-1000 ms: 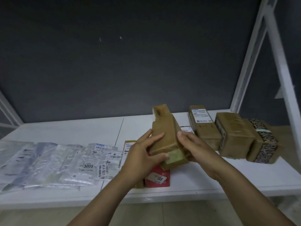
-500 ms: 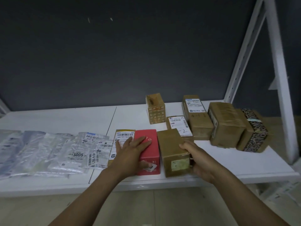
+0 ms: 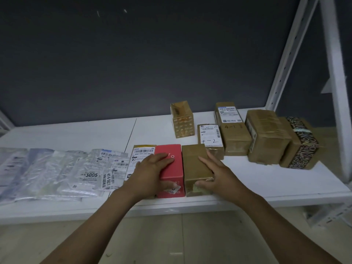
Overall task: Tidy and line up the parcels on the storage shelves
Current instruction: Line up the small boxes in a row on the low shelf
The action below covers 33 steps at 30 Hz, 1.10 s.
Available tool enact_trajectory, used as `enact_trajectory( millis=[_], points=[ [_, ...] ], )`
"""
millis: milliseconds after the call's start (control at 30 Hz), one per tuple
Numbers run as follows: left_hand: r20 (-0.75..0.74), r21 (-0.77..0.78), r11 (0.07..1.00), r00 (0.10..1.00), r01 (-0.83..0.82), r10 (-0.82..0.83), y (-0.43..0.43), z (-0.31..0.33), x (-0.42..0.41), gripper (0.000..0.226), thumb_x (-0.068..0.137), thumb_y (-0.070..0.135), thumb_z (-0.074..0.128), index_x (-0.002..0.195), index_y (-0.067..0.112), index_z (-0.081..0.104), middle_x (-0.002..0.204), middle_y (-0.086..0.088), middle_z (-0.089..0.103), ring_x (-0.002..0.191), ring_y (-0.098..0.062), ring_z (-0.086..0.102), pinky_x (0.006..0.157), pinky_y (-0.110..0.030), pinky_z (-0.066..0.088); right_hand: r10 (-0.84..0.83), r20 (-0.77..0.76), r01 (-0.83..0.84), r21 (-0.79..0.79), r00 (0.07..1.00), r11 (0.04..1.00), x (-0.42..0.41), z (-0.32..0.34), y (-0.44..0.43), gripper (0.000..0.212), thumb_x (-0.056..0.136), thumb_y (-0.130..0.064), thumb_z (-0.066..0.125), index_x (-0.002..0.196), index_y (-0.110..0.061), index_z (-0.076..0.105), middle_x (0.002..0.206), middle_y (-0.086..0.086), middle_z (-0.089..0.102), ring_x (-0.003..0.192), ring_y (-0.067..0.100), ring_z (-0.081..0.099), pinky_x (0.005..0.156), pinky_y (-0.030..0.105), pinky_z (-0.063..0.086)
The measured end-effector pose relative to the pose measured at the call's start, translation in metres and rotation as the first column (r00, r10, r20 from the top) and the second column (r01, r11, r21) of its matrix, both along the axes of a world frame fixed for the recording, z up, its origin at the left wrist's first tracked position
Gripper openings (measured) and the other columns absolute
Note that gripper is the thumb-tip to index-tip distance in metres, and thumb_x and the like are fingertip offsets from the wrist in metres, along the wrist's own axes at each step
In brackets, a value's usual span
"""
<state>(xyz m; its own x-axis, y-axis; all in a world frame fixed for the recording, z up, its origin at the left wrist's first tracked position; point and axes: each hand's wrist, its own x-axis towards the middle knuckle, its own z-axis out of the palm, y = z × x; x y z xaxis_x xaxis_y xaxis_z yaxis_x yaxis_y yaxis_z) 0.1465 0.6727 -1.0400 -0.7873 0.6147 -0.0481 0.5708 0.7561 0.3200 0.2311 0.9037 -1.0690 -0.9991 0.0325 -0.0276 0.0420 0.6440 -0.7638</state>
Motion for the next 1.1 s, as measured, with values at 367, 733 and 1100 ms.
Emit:
enact_trajectory(
  millis=[367,733,1100],
  points=[
    [-0.044,-0.059,0.996,0.997,0.066,-0.069,0.046,0.013,-0.008,0.076,0.081,0.074,0.046,0.148,0.043,0.025,0.159,0.007,0.013,0.145,-0.017,0.014,0.116,-0.036,0.015,-0.168,-0.135,0.209,0.399,0.977,0.893,-0.057,0.038,0.049,0.044,0.094,-0.038,0.057,0.133,-0.017,0.056,0.134,0.005,0.056,0.118,0.020,0.053,0.091,0.027,0.041],
    [-0.083,-0.191,0.978,0.992,0.078,-0.095,0.052,-0.009,-0.040,0.104,0.045,0.097,-0.003,0.142,0.061,0.007,0.161,0.013,-0.007,0.147,-0.021,-0.012,0.115,-0.058,-0.009,-0.147,0.141,-0.016,0.773,0.979,0.634,-0.154,0.026,0.064,0.083,0.082,-0.081,0.031,0.145,-0.028,0.037,0.147,0.007,0.044,0.131,0.026,0.043,0.102,0.041,0.037],
    [-0.110,-0.190,0.977,0.987,0.097,-0.119,0.049,-0.007,-0.040,0.098,0.050,0.092,-0.003,0.143,0.061,0.008,0.161,0.012,-0.009,0.147,-0.019,-0.013,0.114,-0.058,-0.012,-0.269,0.158,0.056,0.762,0.950,0.645,-0.165,0.027,0.043,0.080,0.084,-0.071,0.038,0.152,-0.038,0.014,0.150,0.016,0.028,0.131,0.034,0.039,0.104,0.043,0.032]
  ],
)
